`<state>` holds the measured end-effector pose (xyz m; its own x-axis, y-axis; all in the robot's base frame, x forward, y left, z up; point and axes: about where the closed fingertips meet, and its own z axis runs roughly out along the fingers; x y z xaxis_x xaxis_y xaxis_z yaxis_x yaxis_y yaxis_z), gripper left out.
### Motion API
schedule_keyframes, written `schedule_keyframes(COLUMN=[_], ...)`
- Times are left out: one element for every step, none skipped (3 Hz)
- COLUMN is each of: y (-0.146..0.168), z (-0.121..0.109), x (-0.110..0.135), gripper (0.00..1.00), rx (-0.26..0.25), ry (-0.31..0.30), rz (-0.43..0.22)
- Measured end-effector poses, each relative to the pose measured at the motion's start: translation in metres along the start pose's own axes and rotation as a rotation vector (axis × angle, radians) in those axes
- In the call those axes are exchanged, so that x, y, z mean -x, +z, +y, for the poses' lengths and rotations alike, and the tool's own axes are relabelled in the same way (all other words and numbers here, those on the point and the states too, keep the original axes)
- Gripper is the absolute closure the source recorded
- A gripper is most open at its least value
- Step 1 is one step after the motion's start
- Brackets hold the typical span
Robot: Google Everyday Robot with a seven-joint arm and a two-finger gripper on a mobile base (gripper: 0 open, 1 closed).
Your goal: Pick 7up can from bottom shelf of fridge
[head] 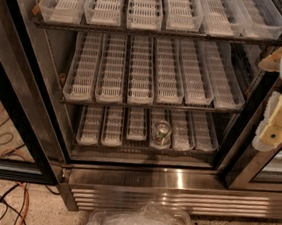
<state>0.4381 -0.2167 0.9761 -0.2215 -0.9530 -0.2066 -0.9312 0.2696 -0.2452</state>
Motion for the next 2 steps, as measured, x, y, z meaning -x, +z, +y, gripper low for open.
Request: schedule_keyframes(y=[0.000, 0.020], z=[0.000, 0.005], x=[0.000, 0.005], gripper=[0.00, 0.00], rx=[0.000, 0.019], ry=[0.000, 0.095], rz=[0.000, -0.062])
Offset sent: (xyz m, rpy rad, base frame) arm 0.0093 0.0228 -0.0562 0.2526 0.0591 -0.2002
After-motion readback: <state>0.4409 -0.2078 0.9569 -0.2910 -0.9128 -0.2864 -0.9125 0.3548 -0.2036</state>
